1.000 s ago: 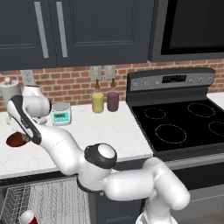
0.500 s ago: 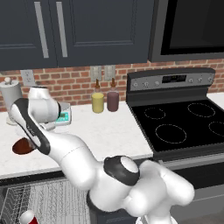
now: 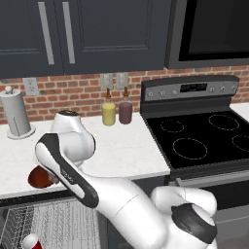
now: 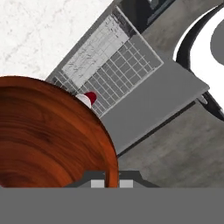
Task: Pick up the cup and bowl from the counter, place them in the dishwasher, and close the dishwasher door.
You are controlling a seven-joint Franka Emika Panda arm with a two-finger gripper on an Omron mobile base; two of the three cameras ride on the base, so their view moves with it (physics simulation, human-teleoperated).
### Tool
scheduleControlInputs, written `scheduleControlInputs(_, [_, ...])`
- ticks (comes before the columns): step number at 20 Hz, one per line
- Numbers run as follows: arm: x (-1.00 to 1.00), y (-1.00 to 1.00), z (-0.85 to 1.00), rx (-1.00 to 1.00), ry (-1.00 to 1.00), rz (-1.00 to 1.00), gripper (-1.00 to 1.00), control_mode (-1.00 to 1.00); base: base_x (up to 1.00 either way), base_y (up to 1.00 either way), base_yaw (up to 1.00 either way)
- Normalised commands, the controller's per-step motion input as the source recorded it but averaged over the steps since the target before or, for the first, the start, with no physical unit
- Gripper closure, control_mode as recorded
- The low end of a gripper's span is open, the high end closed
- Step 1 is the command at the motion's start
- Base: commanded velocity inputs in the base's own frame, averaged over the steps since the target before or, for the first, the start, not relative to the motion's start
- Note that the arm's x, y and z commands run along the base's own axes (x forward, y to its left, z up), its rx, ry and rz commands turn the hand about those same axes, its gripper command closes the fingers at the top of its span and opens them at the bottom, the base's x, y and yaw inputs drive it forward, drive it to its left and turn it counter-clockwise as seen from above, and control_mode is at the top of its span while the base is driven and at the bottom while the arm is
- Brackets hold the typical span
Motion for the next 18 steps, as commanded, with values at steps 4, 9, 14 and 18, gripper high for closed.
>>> scheduleControlInputs(4, [-1.00,-0.37,0.00,0.00,0.00,-0.05,1.00,-1.00,0.00,0.00,0.00])
scheduleControlInputs(9, [-0.79,-0.35,-0.01,0.00,0.01,-0.06,1.00,-1.00,0.00,0.00,0.00])
scheduleControlInputs(14, [-0.14,-0.28,-0.16,-0.05,0.09,-0.11,1.00,-1.00,0.00,0.00,0.00])
scheduleControlInputs(18, [0.00,-0.30,-0.15,-0.07,0.11,-0.16,1.00,-1.00,0.00,0.00,0.00])
